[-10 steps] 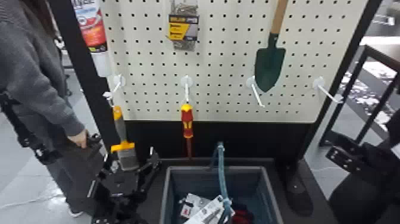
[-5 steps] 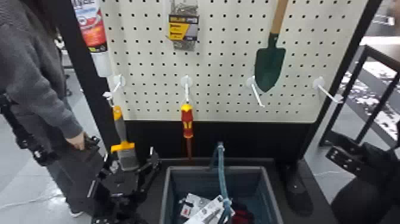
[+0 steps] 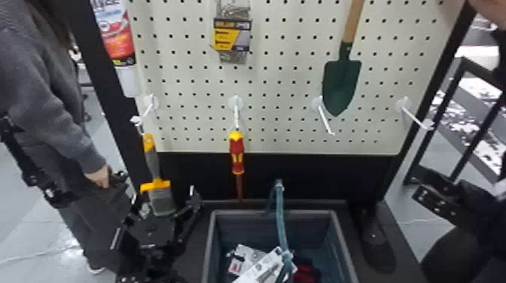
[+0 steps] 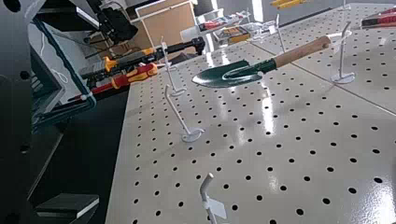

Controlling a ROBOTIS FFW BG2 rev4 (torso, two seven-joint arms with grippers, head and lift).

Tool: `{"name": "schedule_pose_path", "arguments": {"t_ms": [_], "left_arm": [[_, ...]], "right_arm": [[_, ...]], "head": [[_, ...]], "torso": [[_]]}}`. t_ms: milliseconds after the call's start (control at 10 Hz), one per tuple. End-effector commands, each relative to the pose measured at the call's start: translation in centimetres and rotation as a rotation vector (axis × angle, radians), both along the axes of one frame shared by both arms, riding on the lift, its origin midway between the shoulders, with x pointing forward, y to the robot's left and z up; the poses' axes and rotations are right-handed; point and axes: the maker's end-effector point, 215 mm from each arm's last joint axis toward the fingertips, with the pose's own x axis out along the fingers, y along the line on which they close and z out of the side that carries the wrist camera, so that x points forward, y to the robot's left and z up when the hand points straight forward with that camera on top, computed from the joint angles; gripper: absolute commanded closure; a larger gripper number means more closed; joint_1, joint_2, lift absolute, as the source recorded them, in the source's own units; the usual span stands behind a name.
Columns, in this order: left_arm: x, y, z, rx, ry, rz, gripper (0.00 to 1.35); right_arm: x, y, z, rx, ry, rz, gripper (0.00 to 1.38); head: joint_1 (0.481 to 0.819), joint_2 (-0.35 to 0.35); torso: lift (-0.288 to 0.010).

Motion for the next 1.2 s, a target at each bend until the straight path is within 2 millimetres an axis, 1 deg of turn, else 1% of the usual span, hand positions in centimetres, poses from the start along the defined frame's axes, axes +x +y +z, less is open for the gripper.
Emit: {"name": "schedule_pose_path", "arguments": {"t_ms": [0,1100], "left_arm": [[0.0,0.0,0.0,0.0,0.0,0.0,0.0],[0.0,0.0,0.0,0.0,0.0,0.0,0.0]], "right_arm": [[0.0,0.0,0.0,0.0,0.0,0.0,0.0],[0.0,0.0,0.0,0.0,0.0,0.0,0.0]], "head": [[0.549,0.0],[0.549,0.0]], "torso": [[-0.1],[-0.1]]}}
